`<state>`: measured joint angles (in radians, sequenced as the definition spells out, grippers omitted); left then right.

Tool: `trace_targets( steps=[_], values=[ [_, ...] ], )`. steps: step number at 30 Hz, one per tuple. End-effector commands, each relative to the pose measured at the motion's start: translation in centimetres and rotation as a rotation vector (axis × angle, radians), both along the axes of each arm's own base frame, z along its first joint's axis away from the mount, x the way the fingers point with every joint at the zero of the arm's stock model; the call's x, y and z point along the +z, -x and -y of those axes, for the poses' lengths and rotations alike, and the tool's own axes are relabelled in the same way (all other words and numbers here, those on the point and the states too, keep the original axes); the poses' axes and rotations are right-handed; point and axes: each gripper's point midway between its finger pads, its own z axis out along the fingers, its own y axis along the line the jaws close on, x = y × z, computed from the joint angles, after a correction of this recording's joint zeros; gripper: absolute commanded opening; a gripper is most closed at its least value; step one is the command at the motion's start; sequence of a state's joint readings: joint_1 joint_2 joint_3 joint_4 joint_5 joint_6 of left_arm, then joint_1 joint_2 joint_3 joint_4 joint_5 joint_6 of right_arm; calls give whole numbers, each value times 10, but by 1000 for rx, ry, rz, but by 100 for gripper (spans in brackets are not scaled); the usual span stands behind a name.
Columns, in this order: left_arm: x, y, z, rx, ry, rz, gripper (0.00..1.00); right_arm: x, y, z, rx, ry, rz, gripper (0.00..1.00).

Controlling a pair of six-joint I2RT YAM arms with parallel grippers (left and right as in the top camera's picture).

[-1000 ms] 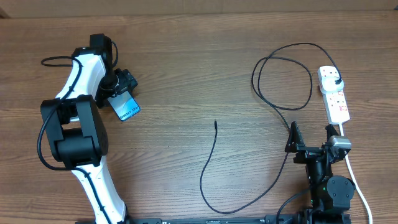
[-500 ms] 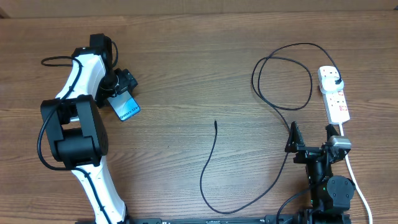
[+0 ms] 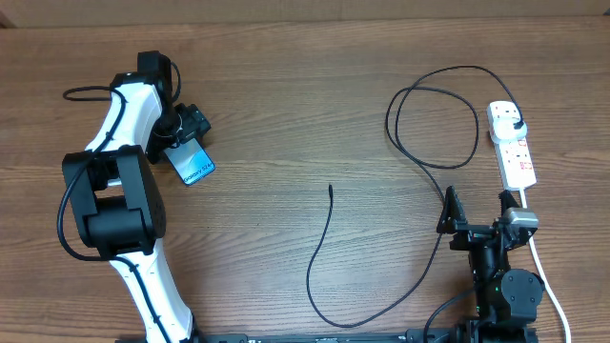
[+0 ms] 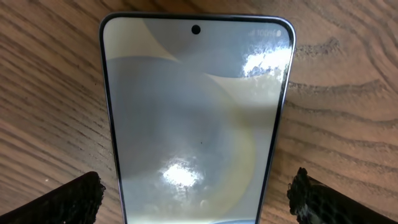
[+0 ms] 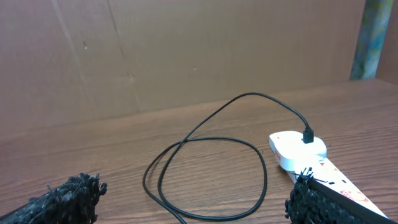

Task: Plug charger to phone and switch on socket
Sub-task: 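Close the left gripper on the phone's long sides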

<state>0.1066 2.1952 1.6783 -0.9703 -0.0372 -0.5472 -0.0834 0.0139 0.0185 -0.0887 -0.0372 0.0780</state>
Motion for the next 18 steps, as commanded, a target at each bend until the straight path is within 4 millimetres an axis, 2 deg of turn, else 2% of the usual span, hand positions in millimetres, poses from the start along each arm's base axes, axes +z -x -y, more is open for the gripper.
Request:
trace_targets(
  steps=[1, 6, 18],
  values=[
    [-11, 9, 1, 0, 8, -33, 100, -1, 0, -1, 4, -3, 7, 100],
    [-17, 13, 3, 0, 16, -42, 99, -1, 0, -1, 4, -3, 7, 100],
    [-18, 11, 6, -1, 34, -33, 99, -1, 0, -1, 4, -3, 7, 100]
  ],
)
